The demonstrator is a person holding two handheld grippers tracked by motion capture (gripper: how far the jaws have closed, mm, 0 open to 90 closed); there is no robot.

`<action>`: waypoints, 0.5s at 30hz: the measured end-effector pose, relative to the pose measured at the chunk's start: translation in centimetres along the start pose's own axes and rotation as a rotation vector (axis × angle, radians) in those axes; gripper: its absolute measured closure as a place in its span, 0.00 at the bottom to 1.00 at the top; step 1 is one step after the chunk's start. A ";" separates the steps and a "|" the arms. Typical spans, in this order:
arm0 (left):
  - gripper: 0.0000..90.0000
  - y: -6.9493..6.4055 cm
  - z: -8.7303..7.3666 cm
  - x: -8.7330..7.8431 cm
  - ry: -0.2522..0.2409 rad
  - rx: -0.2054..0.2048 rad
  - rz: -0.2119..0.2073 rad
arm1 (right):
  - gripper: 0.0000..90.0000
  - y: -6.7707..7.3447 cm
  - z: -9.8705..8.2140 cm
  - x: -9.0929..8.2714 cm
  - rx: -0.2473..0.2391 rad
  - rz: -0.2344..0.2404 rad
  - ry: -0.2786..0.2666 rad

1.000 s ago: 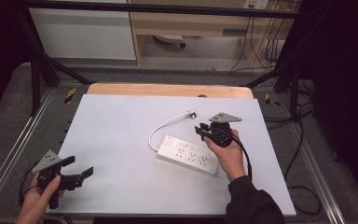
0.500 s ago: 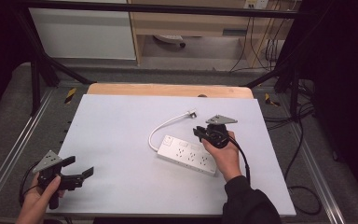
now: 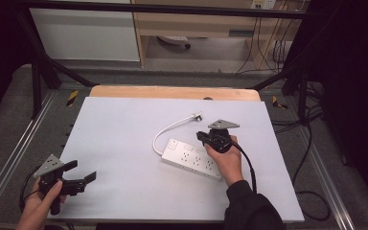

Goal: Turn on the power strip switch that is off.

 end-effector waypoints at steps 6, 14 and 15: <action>0.08 0.0 0.0 0.0 0.000 0.001 0.000 | 0.98 0.1 -0.2 0.2 -0.002 0.002 0.002; 0.08 0.0 0.0 0.0 -0.001 0.004 0.000 | 1.00 0.1 -1.1 0.5 0.015 -0.005 0.008; 0.08 0.0 0.0 0.0 -0.002 0.005 0.001 | 1.00 0.2 -1.2 0.4 0.019 -0.004 0.010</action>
Point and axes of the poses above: each handheld gripper's, and its own axes: x roughly forward along the jaws, z roughly out of its top, y roughly to its left, the point moved 2 cm from there along x, roughly forward along the jaws, and after that the axes turned 4 degrees about -y, right-handed, at the moved point
